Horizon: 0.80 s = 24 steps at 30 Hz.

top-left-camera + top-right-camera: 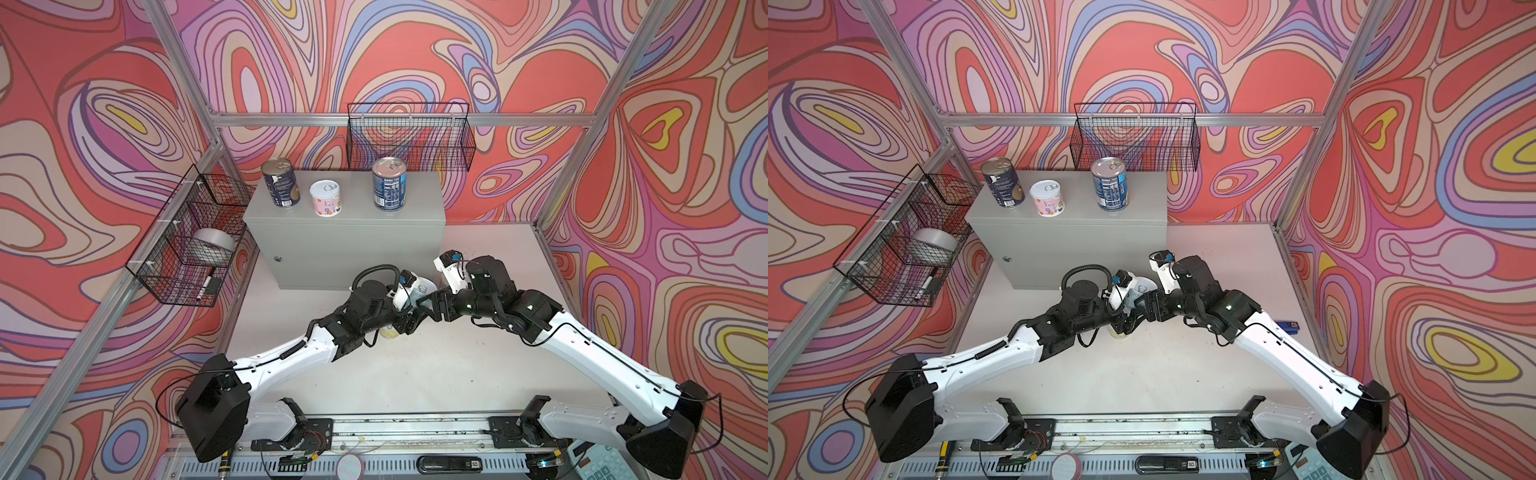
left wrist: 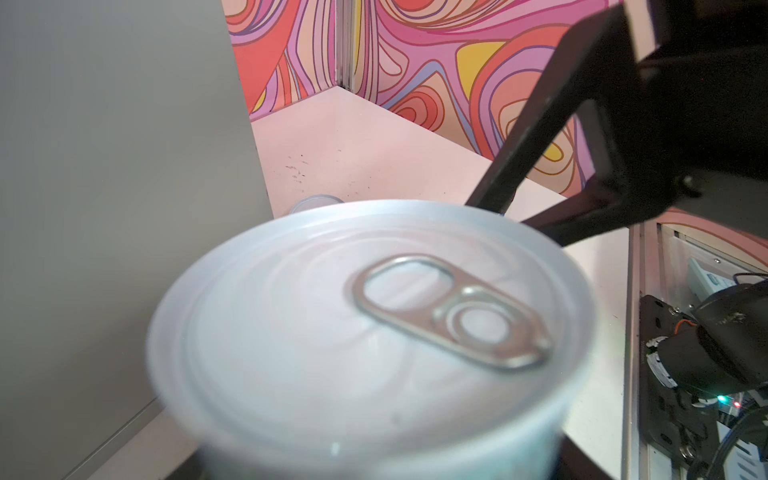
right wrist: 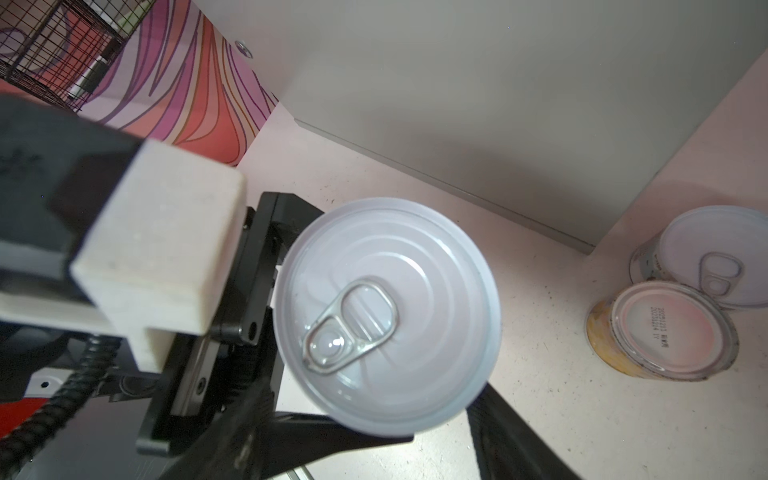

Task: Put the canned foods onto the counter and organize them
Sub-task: 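Open the right gripper and draw it back from the teal can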

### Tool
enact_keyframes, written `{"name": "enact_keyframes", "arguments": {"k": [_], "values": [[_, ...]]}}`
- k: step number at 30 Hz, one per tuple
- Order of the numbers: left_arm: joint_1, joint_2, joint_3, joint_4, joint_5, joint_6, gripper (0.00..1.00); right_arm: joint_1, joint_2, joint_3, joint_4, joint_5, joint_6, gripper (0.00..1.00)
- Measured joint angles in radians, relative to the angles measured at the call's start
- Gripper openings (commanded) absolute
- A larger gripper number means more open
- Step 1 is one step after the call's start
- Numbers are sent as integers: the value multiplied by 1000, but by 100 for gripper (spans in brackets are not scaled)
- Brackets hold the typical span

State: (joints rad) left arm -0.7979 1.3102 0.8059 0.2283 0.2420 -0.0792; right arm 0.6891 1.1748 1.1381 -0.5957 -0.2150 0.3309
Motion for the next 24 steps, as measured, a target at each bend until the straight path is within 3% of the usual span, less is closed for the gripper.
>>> {"name": "enact_keyframes", "arguments": {"k": [14, 24], "values": [[0, -2, 13, -14, -2, 0, 50, 0, -69, -18, 11, 88, -5, 74], [0, -15, 20, -15, -8, 0, 50, 0, -197, -95, 61, 190, -4, 74]]}}
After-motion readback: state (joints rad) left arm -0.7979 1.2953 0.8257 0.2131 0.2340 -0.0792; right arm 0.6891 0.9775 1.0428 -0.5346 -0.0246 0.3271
